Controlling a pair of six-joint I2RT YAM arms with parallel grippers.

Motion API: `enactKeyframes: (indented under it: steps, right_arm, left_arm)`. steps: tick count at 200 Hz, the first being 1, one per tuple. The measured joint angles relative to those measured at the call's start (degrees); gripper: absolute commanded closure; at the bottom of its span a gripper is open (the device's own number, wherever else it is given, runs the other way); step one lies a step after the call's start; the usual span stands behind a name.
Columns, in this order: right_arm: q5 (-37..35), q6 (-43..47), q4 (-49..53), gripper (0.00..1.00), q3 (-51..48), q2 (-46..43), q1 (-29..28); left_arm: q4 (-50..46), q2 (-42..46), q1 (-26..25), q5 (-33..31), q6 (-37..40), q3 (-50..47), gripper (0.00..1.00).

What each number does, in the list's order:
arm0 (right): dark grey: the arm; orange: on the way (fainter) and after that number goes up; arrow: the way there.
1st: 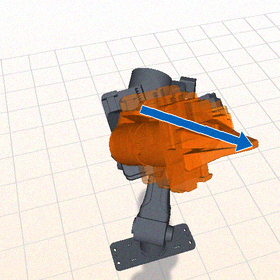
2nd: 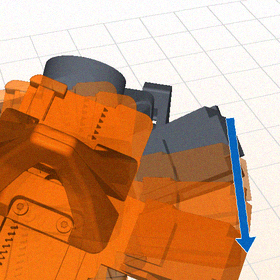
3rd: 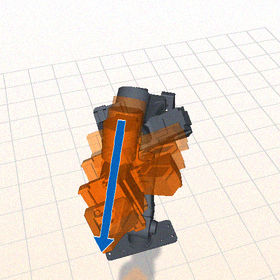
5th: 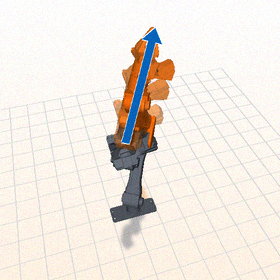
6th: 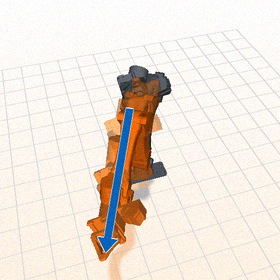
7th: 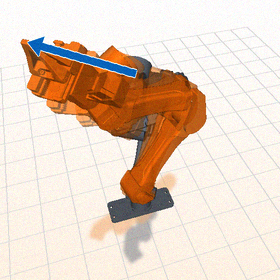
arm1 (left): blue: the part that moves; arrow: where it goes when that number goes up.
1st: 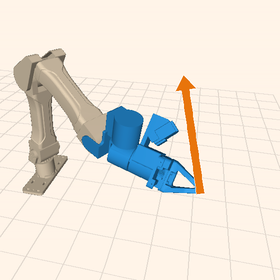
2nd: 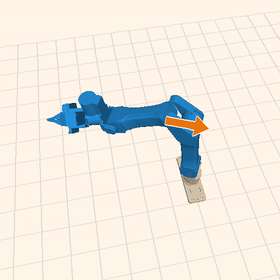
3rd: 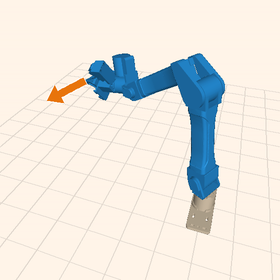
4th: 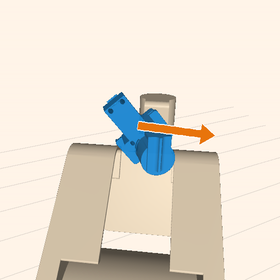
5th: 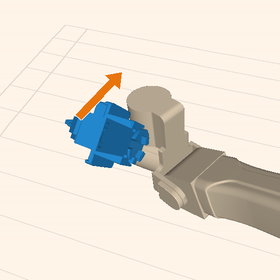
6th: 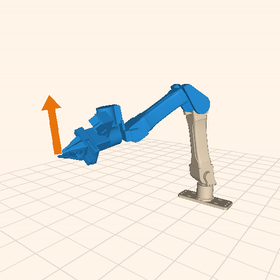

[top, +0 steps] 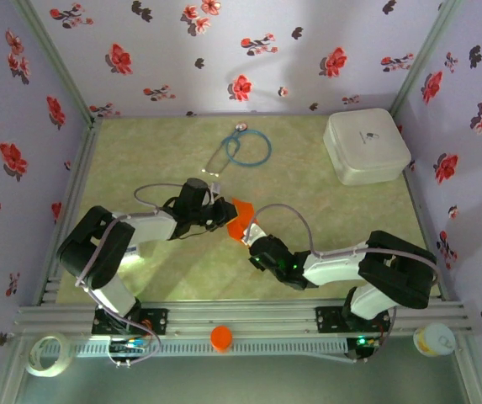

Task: Fold a paper plane with a square sheet of paper (pick it up from the middle)
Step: Fourth fold the wing at the center of the table.

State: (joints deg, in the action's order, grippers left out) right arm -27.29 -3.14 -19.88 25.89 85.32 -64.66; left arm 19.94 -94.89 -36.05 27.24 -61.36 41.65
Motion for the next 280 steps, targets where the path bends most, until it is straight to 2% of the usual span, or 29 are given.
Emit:
enactKeyframes:
  steps: [103,125,212,280]
  right_arm:
    - [-1.51,-0.55,0.00,0.78,0.00,0.00,0.00]
    - [-1.51,-0.61,0.00,0.75,0.00,0.00,0.00]
    - [-1.73,-1.51,0.00,0.73,0.00,0.00,0.00]
    - [-2.14,-1.60,0.00,0.75,0.00,0.00,0.00]
  left_arm:
    - [0.00,0.00,0.07,0.00,0.00,0.00,0.92]
    - [0.00,0.00,0.07,0.00,0.00,0.00,0.92]
    - [0.00,0.00,0.07,0.00,0.00,0.00,0.92]
    - [0.00,0.00,0.07,0.00,0.00,0.00,0.92]
